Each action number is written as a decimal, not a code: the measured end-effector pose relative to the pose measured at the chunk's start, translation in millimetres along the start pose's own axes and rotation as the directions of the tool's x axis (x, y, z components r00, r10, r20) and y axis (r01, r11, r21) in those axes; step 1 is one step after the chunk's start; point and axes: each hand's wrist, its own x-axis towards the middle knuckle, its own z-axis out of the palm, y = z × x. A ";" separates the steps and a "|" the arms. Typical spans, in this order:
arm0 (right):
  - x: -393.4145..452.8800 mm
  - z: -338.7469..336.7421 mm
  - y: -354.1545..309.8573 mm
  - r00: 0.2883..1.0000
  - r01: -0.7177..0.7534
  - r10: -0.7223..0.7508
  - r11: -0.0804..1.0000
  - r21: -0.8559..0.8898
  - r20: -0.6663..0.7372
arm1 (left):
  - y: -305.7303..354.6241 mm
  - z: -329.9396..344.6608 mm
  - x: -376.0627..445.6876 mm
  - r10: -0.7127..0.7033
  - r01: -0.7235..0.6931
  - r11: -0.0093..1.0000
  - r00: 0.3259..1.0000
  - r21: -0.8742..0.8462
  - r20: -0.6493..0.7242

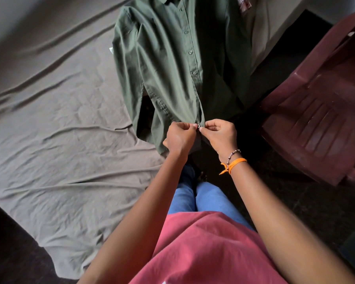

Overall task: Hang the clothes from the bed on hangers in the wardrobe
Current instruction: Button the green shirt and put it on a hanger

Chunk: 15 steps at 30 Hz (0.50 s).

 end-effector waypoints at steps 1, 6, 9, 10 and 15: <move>-0.6 0.2 0.4 1.000 -0.011 0.010 1.000 0.011 0.003 | -0.3 0.5 -0.3 0.005 -0.005 1.000 1.000 0.013 -0.010; -2.3 -3.5 0.3 0.994 -0.087 0.074 0.981 0.173 0.078 | -3.4 -2.2 5.3 -0.005 0.005 1.000 0.998 -0.005 0.056; -2.6 -5.0 -0.1 0.986 -0.117 0.089 0.971 0.209 0.139 | -6.4 -6.2 8.7 -0.009 0.017 0.998 0.993 -0.061 0.118; -2.7 -5.3 -0.9 0.986 -0.118 0.089 0.970 0.210 0.142 | -6.3 -7.5 9.1 -0.009 0.017 0.998 0.991 -0.067 0.130; -1.1 0.3 -1.1 0.994 -0.064 0.050 0.989 0.136 0.102 | -0.8 -12.1 7.2 -0.003 0.016 0.994 0.994 -0.111 0.113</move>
